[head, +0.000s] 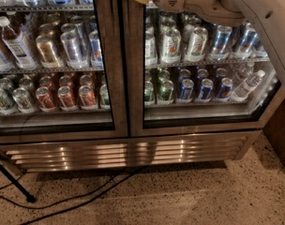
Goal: Open right fridge door
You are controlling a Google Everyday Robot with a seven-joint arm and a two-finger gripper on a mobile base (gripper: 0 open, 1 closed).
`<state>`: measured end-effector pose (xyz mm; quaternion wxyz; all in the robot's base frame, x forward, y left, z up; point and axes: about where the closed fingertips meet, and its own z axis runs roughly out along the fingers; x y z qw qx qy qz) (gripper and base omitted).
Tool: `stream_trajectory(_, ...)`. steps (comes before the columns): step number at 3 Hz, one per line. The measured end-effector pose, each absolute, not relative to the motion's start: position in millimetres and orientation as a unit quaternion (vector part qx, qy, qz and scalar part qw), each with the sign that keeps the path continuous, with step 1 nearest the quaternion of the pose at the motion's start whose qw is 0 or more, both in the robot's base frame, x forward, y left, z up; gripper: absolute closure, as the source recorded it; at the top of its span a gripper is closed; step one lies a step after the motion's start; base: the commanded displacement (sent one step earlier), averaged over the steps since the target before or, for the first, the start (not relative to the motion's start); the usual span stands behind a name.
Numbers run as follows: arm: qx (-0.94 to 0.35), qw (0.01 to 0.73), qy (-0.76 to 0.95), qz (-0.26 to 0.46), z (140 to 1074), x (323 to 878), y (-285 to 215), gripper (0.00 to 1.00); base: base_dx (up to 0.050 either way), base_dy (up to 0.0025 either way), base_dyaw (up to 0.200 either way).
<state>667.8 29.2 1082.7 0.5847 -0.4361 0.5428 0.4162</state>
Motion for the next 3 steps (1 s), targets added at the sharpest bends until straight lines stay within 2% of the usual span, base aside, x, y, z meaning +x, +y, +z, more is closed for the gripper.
stream_trajectory(3,-0.432,0.580,0.545,0.424,1079.1,670.7,29.6,1.00,0.000,0.00000,0.000)
